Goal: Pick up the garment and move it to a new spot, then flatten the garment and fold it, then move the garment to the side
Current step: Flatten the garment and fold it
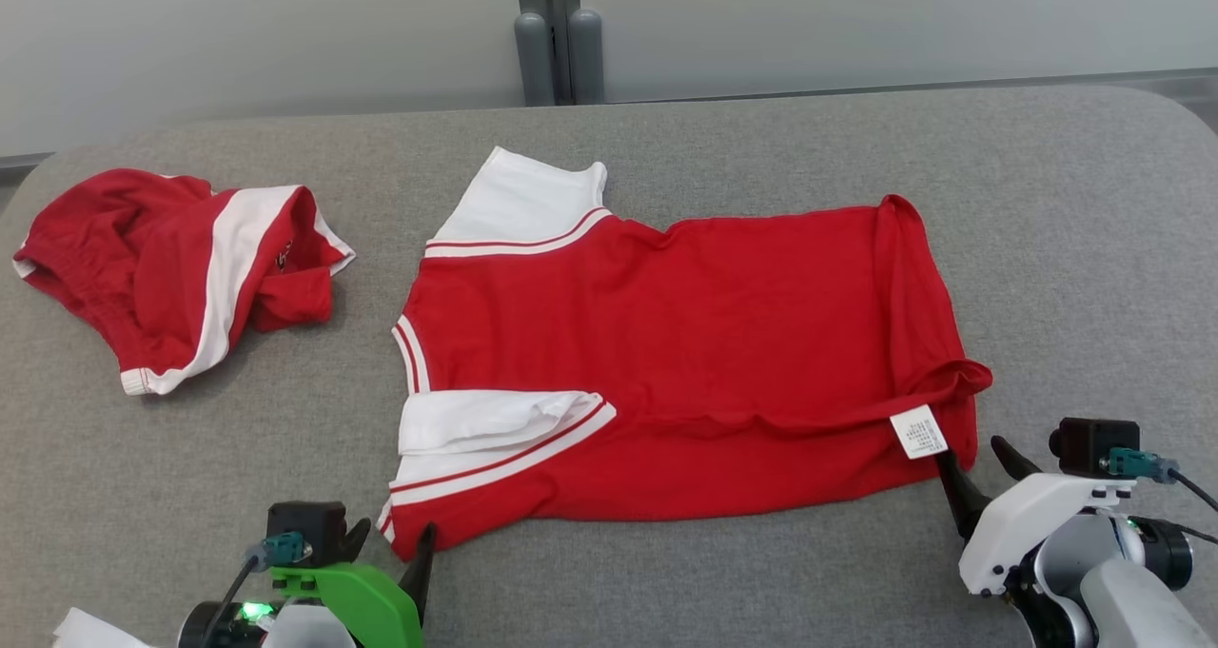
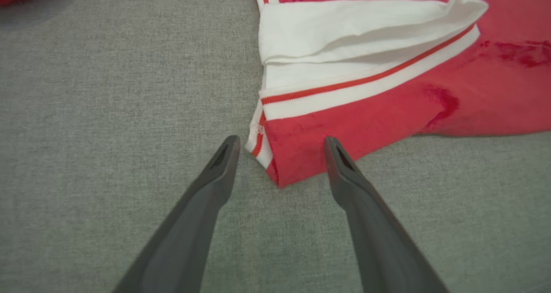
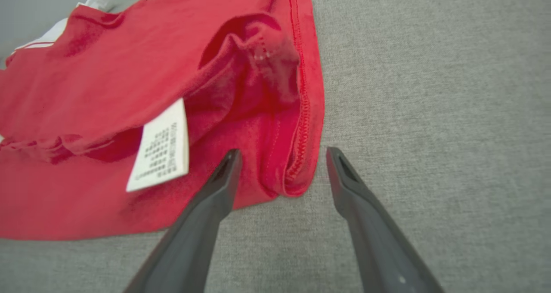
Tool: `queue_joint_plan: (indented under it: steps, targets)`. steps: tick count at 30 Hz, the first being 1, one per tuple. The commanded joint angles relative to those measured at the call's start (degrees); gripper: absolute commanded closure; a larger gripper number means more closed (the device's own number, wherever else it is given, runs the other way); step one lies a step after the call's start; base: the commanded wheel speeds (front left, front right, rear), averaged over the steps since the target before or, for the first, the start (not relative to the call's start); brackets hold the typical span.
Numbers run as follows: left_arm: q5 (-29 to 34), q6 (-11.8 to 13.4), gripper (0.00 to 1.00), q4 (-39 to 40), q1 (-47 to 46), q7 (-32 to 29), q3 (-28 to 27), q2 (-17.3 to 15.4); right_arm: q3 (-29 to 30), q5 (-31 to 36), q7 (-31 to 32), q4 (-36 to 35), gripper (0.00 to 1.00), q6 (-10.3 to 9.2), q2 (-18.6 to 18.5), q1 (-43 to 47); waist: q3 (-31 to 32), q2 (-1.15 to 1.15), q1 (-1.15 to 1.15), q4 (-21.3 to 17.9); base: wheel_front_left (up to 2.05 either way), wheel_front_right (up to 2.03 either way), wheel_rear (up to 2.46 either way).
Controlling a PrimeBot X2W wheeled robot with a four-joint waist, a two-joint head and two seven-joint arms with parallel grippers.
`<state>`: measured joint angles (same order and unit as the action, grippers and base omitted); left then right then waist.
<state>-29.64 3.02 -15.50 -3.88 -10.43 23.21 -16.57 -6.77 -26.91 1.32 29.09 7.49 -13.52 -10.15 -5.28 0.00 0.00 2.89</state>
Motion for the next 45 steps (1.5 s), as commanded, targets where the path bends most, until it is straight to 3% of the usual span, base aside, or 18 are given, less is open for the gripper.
queue_joint_plan:
  steps: [1, 11, 14, 15, 16, 17, 18, 19, 20, 21, 28, 34, 39, 45]
  targets:
    - [-0.6, -0.3, 0.00, -0.5, -1.2, -0.6, 0.1, 0.1, 0.3, 0.9, 0.6, 0.5, 0.00, 0.00, 0.3, -0.9, -0.4, 0.00, 0.00, 0.0, 0.00, 0.00, 0.00]
    - [-2.6, -1.5, 0.00, -6.7, -4.7, -0.2, -0.1, 2.0, 2.3, 4.4, 2.3, 2.1, 0.00, 0.00, 1.7, -3.1, -1.7, 0.00, 0.00, -0.3, 0.00, 0.00, 0.00]
    - [-2.7, -1.8, 0.00, -8.6, -5.8, -0.2, 0.0, 2.2, 2.2, 4.6, 2.6, 2.4, 0.33, 0.00, 1.9, -3.3, -1.9, 0.00, 0.00, -0.3, 0.00, 0.00, 0.00]
    - [-3.0, -2.0, 0.00, -9.5, -6.1, -0.5, 0.0, 2.4, 2.2, 4.7, 2.7, 2.5, 0.55, 0.00, 1.9, -3.4, -1.9, 0.00, 0.00, -0.3, 0.00, 0.00, 0.00]
    - [-3.1, -2.2, 0.00, -10.2, -6.3, -0.6, 0.2, 2.5, 2.1, 4.7, 2.8, 2.6, 0.62, 0.00, 2.0, -3.5, -1.9, 0.00, 0.00, -0.4, 0.00, 0.00, 0.00]
    - [-3.4, -2.6, 0.00, -11.0, -6.6, -0.9, 0.2, 2.7, 1.9, 4.8, 2.8, 2.7, 0.87, 0.00, 2.0, -3.7, -1.9, 0.00, 0.00, -0.4, 0.00, 0.00, 0.00]
    - [-3.8, -3.0, 0.10, -11.8, -6.7, -1.3, 0.4, 2.8, 1.7, 4.9, 2.8, 2.8, 1.00, 0.00, 1.9, -3.8, -1.9, 0.00, 0.00, -0.4, 0.00, 0.00, 0.00]
    - [-4.0, -3.5, 0.54, -12.6, -6.9, -1.7, 0.7, 2.9, 1.5, 4.8, 3.0, 2.9, 1.00, 0.00, 2.0, -4.0, -1.8, 0.00, 0.00, -0.5, 0.00, 0.00, 0.00]
    - [-4.2, -3.7, 0.89, -13.0, -7.1, -1.5, 0.6, 3.0, 1.4, 4.8, 3.0, 3.0, 1.00, 0.00, 2.0, -4.0, -1.8, 0.00, 0.00, -0.5, 0.00, 0.00, 0.00]
    - [-4.4, -3.9, 1.00, -13.6, -7.3, -1.2, 0.6, 3.0, 1.2, 4.8, 2.9, 3.0, 1.00, 0.00, 1.9, -4.1, -1.7, 0.00, 0.00, -0.5, 0.00, 0.00, 0.00]
    - [-4.3, -3.8, 1.00, -12.9, -6.8, -0.2, 0.1, 1.2, 0.2, 3.4, 4.2, 1.4, 1.00, 0.00, 0.4, -2.8, 0.3, 0.00, 0.00, -0.5, 0.00, 0.00, 0.00]
    - [-4.8, -3.3, 1.00, -6.8, -2.8, -4.3, 0.4, -1.8, -2.5, -0.1, 10.9, -3.0, 1.00, 0.00, -3.2, 1.2, 2.2, 0.00, 0.00, -0.2, 0.00, 0.00, 0.00]
    - [-5.8, -1.6, 1.00, 0.8, 2.4, -9.0, 0.4, -4.9, -2.8, -2.0, 17.1, -8.4, 1.00, -0.01, -5.8, 6.4, 2.9, 0.00, 0.00, -0.1, 0.00, 0.00, 0.00]
    - [-7.7, 1.0, 1.00, 8.2, 8.7, -12.9, 0.0, -6.9, -0.7, -2.9, 21.8, -13.9, 1.00, -0.01, -5.2, 12.7, 2.9, 0.00, 0.00, -0.5, 0.00, 0.00, 0.00]
